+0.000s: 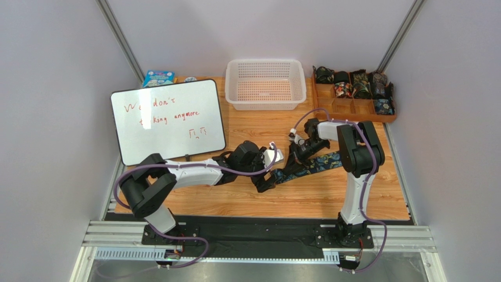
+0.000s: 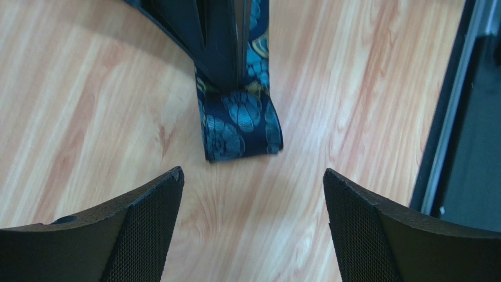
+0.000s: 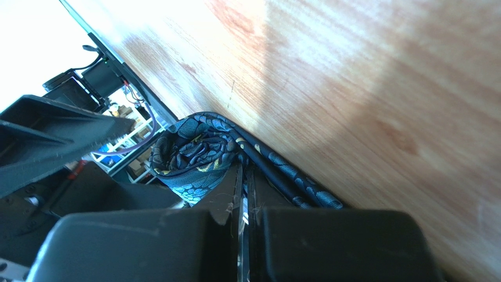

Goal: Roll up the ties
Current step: Roll the tie at the center of the board.

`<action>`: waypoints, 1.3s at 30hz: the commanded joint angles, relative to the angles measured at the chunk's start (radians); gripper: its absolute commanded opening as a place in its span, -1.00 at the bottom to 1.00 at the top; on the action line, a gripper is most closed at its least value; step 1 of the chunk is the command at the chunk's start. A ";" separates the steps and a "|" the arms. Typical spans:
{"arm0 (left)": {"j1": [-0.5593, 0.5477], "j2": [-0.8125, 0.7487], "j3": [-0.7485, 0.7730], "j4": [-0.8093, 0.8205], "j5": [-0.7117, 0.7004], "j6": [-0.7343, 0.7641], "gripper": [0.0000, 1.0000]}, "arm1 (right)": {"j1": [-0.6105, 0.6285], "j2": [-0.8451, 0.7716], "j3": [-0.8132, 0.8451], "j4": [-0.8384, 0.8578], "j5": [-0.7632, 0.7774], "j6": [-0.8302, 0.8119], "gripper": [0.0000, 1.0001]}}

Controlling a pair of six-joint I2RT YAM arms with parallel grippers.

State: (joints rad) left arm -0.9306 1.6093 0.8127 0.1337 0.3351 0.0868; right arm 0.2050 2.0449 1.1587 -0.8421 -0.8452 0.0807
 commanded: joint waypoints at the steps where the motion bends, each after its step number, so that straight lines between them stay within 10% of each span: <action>1: -0.040 0.070 -0.018 0.317 -0.103 -0.067 0.86 | -0.015 0.061 -0.045 0.032 0.270 0.016 -1.00; 11: -0.063 0.222 -0.004 0.446 -0.130 -0.002 0.61 | -0.015 0.097 -0.050 0.041 0.210 0.028 -1.00; 24: -0.053 0.227 0.114 0.057 -0.084 0.188 -0.78 | -0.015 0.124 0.031 -0.021 0.083 -0.004 -1.00; 39: 0.010 0.239 0.238 -0.230 -0.061 0.194 -0.93 | -0.073 0.070 0.174 -0.275 0.130 -0.148 -0.75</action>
State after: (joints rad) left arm -0.9463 1.8301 1.0138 -0.0013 0.2527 0.2932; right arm 0.1188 2.1223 1.3308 -1.0512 -0.7792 -0.0231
